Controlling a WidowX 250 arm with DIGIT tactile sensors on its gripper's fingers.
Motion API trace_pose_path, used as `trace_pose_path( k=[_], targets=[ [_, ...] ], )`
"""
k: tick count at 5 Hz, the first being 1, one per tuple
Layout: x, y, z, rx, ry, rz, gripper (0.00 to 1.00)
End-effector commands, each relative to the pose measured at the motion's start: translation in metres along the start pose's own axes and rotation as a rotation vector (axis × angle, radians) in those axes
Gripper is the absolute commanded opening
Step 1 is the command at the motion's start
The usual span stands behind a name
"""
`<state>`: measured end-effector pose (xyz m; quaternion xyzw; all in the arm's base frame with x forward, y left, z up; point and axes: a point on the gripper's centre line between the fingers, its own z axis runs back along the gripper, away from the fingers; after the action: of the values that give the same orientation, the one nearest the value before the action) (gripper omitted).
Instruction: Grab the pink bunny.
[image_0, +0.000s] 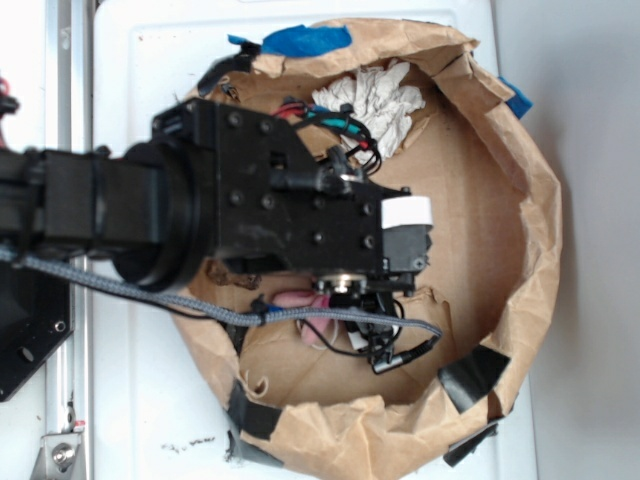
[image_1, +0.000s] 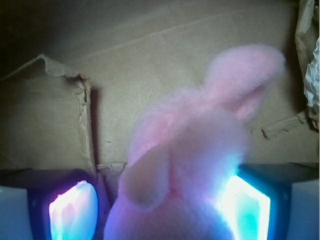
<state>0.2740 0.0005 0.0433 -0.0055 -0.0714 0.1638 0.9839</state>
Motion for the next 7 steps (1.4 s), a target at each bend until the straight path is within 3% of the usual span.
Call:
trace_pose_path(
  k=[1,2,5,7],
  targets=[
    [0.01,-0.011,-0.001,0.028,-0.034,0.004,1.0],
    [0.007,-0.012,0.003,0.019,-0.043,-0.004,0.0],
    [0.007,-0.012,0.013,0.056,-0.055,-0.088,0.0],
    [0.016,-0.014,0.055,0.129,-0.049,-0.181,0.0]
  ],
)
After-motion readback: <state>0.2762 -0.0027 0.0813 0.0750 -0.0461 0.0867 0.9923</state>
